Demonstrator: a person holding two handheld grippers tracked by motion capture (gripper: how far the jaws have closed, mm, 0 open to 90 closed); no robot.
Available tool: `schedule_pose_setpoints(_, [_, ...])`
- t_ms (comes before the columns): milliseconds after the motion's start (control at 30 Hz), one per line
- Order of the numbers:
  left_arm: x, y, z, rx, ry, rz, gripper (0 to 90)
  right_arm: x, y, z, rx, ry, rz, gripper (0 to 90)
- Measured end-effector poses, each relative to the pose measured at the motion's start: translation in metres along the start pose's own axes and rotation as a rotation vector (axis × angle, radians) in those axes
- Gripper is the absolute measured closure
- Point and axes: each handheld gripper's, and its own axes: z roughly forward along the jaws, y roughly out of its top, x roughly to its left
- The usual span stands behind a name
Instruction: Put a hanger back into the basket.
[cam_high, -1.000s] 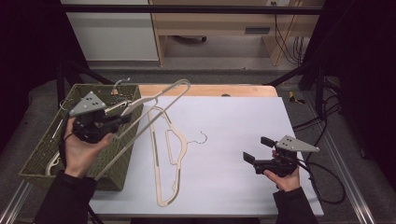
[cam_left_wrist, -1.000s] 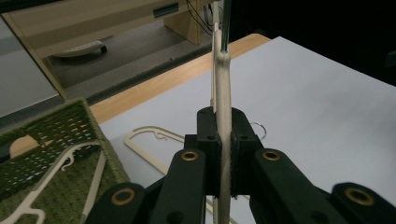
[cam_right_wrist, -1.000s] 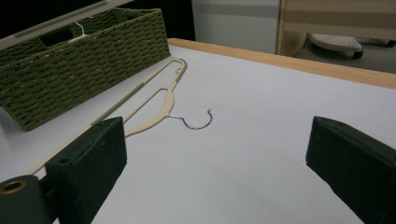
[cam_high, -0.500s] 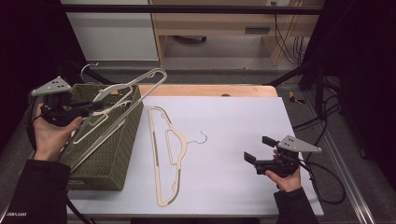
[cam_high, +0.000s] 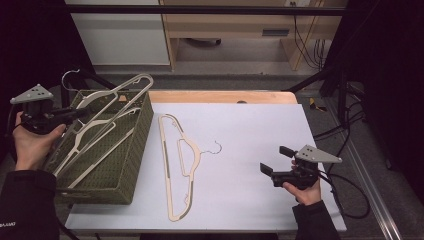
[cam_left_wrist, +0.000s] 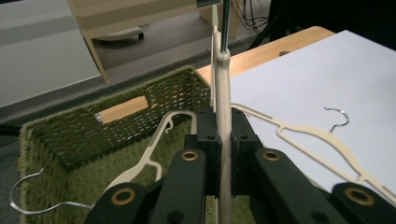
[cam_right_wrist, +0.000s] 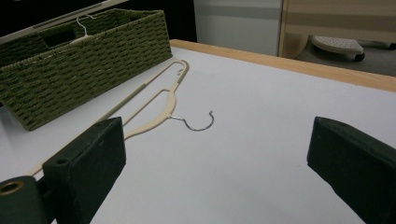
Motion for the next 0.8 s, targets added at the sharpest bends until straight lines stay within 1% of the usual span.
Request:
schedule_pose_setpoints(33, [0.002, -0.001, 0.001, 0.008, 0.005, 0.002, 85.6, 0.0, 0.0, 0.0, 0.0, -0.001, -0.001, 4.9])
schedule_pose_setpoints(133, [0.01, -0.008, 0.005, 0.015, 0.026, -0.014, 85.7, 0.0, 0.0, 0.0, 0.0, 0.001, -0.003, 4.9])
schedule_pose_setpoints(200, [0.014, -0.013, 0.007, 0.03, 0.037, -0.012, 85.6, 0.0, 0.0, -0.001, -0.003, 0.004, 0.002, 4.9])
schedule_pose_setpoints(267, [0.017, -0.018, 0.009, 0.042, 0.036, -0.026, 85.6, -0.001, 0.0, -0.001, -0.004, 0.005, 0.001, 4.9])
schedule_pose_setpoints(300, [0.019, -0.02, 0.009, 0.036, 0.033, -0.031, 85.6, -0.001, 0.0, -0.001, -0.003, 0.005, 0.001, 4.9])
schedule_pose_setpoints(367, [0.019, -0.021, 0.01, 0.041, 0.024, -0.029, 85.7, -0.001, 0.0, -0.001, 0.001, 0.003, 0.0, 4.9])
schedule_pose_setpoints(433, [0.017, -0.021, 0.013, 0.068, 0.023, -0.024, 85.6, -0.001, -0.001, 0.0, 0.002, 0.001, 0.001, 5.0])
schedule_pose_setpoints(533, [0.017, -0.024, 0.018, 0.115, 0.036, -0.012, 85.7, 0.0, -0.001, 0.0, 0.002, 0.004, 0.001, 5.1])
schedule_pose_setpoints(600, [0.022, -0.029, 0.018, 0.123, 0.029, -0.034, 85.7, -0.001, 0.0, -0.001, 0.001, 0.003, -0.002, 5.1])
schedule_pose_setpoints(667, [0.025, -0.036, 0.02, 0.155, 0.024, -0.04, 85.7, -0.001, 0.0, -0.001, 0.001, 0.003, -0.001, 5.2])
schedule_pose_setpoints(733, [0.025, -0.042, 0.024, 0.197, 0.034, -0.033, 85.7, -0.001, 0.0, 0.0, 0.001, 0.004, 0.0, 5.3])
schedule_pose_setpoints(800, [0.026, -0.047, 0.03, 0.218, 0.023, -0.043, 85.7, 0.0, -0.001, 0.001, 0.004, 0.005, -0.001, 5.3])
